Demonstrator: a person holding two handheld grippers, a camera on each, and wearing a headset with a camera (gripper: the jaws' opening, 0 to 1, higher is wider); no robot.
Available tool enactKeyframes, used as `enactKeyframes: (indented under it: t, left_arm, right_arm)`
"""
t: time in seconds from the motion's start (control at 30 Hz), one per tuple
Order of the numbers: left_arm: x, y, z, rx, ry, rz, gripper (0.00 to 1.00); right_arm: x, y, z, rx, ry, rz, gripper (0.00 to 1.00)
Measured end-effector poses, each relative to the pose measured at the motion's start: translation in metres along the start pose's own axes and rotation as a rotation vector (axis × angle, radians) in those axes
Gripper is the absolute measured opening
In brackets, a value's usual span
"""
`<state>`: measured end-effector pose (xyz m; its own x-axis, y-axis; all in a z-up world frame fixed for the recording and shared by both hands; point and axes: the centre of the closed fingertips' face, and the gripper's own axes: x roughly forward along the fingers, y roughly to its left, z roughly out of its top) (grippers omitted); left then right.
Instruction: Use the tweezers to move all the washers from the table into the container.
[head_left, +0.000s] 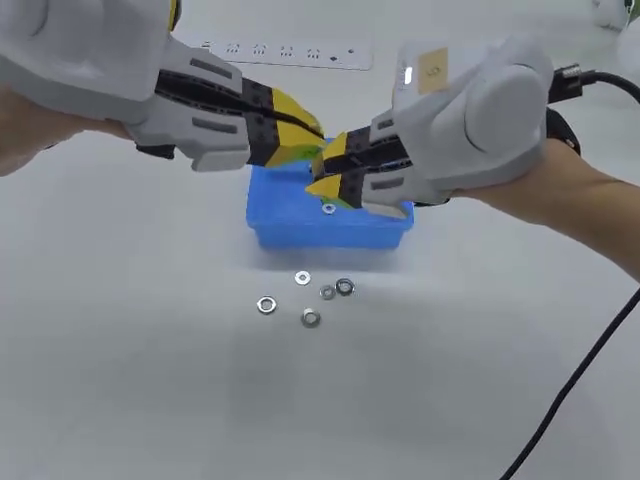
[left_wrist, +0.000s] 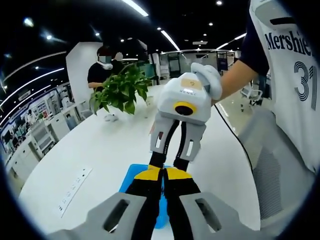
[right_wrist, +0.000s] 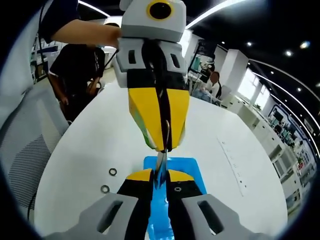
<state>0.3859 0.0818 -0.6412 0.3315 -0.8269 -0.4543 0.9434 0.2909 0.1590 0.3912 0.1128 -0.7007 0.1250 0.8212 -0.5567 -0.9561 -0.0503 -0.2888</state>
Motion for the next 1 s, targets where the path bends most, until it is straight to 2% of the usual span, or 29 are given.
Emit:
enactKeyframes:
  t: [0.2, 0.43, 0.53, 0.63, 0.67, 1.0]
  left_arm:
    - [-0.004, -0.017, 0.003, 0.01, 0.009, -0.013, 0.05]
    - [-0.006, -0.041, -0.003, -0.017, 0.001, -0.014, 0.05]
    - [-0.005, -0.05, -0.011, -0.039, 0.004, -0.02, 0.05]
    - [-0.006, -0.058, -0.014, -0.056, 0.007, -0.024, 0.05]
    - [-0.005, -0.061, -0.019, -0.064, 0.01, -0.025, 0.05]
    - [-0.004, -0.084, -0.032, -0.096, 0.017, -0.045, 0.05]
  right_arm:
    - [-0.003, 0.016, 0.005, 0.006, 0.005, 0.009, 0.11]
    - [-0.004, 0.04, 0.002, 0.026, 0.011, 0.03, 0.1]
    - [-0.002, 0.053, 0.001, 0.04, 0.007, 0.045, 0.1]
    - [0.001, 0.062, -0.002, 0.047, 0.01, 0.058, 0.1]
    - [0.003, 0.067, -0.004, 0.061, 0.009, 0.069, 0.1]
    - [0.009, 0.091, -0.015, 0.085, 0.016, 0.092, 0.1]
